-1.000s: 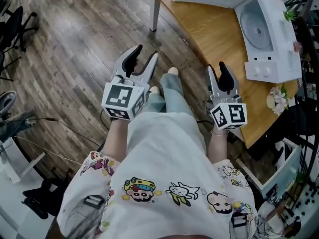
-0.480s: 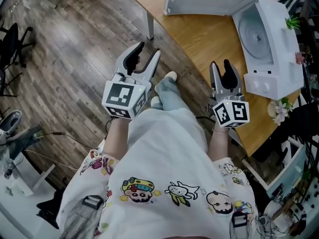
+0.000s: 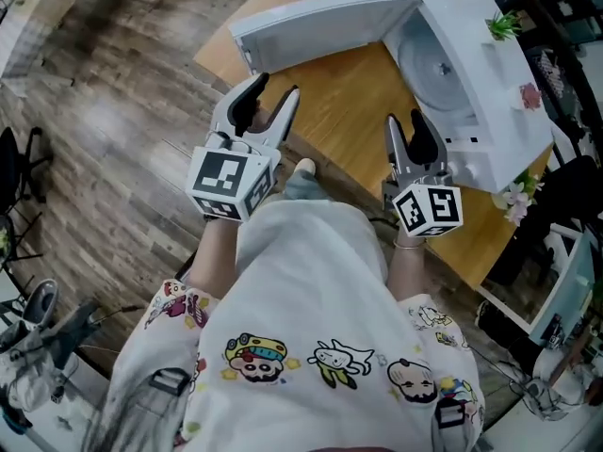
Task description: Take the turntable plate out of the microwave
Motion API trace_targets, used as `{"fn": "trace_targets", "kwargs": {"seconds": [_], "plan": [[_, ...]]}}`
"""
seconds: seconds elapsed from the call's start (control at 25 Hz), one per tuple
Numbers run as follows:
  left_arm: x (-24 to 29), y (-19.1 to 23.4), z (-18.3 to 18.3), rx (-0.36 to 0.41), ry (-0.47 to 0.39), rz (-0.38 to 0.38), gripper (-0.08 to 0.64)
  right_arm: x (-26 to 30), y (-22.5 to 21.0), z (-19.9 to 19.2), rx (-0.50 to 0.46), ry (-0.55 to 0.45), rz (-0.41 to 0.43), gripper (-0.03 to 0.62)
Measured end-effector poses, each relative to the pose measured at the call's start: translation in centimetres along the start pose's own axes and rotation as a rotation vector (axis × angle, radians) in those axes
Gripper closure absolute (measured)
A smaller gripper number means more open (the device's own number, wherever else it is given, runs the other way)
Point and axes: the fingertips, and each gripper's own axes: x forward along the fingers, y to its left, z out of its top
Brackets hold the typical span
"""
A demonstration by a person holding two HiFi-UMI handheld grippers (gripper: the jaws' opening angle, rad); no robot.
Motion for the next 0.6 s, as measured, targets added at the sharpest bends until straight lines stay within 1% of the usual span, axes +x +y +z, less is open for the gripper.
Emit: {"fn": "trace_targets", "kwargs": {"seconds": [0.12,0.28,0.48,0.6], "plan": [[3.7,-1.8,0.4,0.021,0.02,-0.095,0.376,-0.4,-2.5,0.2,0.02,-0.017,-0.071,0.396],[7.8,-4.3,0.5,0.046,0.056,-0.223,0.376,-2.4,-5.5,0.5,0.05,-0.044,-0.197,0.396],[11.8,-7.7,0.4,0.065,0.088,-0.343,0.376,-5.4,-8.7,0.4,0.077,-0.058,-0.334,0.396],[13.8,-9.6,0.1,0.079,0.118,-0.431,0.376,-7.4,-9.8,0.2,0.105,-0.072,-0.433,0.396]]}}
